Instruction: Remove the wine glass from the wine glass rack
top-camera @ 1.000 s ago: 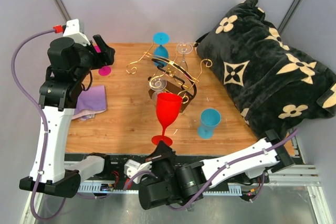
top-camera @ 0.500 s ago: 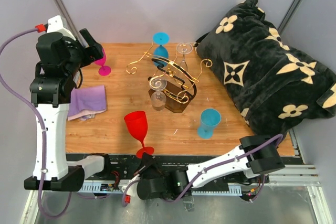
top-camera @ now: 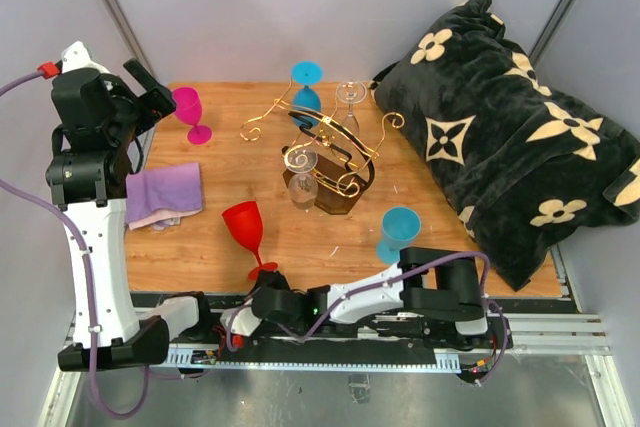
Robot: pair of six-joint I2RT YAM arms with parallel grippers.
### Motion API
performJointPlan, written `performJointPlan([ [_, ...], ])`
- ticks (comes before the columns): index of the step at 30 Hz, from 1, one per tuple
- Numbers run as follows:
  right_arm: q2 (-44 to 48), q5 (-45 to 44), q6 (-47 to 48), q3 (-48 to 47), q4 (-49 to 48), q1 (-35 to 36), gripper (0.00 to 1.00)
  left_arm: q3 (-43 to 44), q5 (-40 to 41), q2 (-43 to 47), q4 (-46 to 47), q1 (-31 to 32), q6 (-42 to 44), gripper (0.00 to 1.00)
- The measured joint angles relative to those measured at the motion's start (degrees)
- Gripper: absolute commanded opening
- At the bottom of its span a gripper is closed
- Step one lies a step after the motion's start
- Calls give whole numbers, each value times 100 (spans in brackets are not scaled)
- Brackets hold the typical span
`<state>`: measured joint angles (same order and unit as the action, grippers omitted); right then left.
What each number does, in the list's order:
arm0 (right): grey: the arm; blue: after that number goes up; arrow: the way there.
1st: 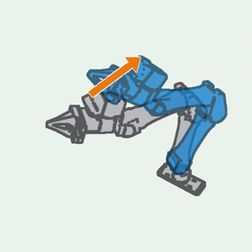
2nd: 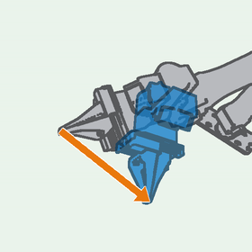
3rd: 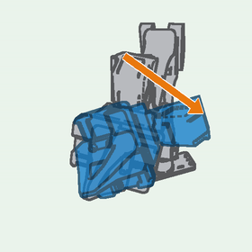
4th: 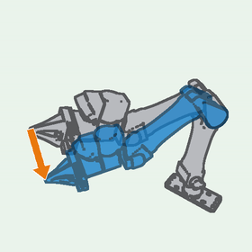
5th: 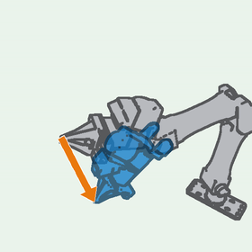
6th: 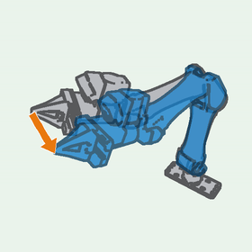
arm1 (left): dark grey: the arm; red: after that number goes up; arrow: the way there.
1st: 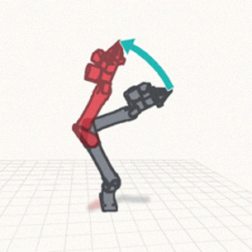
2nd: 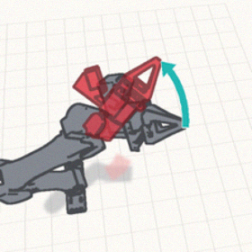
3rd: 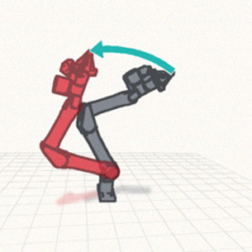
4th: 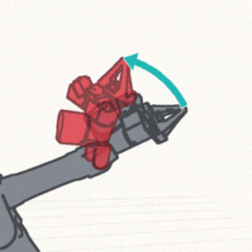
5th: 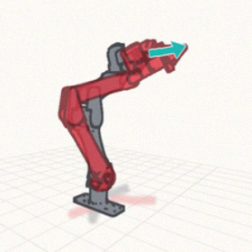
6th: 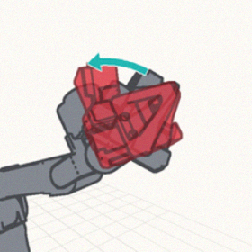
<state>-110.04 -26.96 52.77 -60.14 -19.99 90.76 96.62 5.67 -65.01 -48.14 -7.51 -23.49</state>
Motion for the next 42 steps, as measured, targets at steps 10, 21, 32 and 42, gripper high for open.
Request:
performJointPlan([
  [10,-1056,455,326,-745,-896,-741,1,-160,127,181,2,-4,-42,96],
  [21,-2009,693,638,-1486,-1810,-1064,1,-319,-39,376,133,-103,-105,96],
  [32,-2618,1130,988,-2267,-1895,-1252,4,-520,-168,378,177,-103,-103,96],
  [42,-2669,1062,1016,-2332,-1851,-1266,1,-540,-179,450,175,-103,-111,96],
])
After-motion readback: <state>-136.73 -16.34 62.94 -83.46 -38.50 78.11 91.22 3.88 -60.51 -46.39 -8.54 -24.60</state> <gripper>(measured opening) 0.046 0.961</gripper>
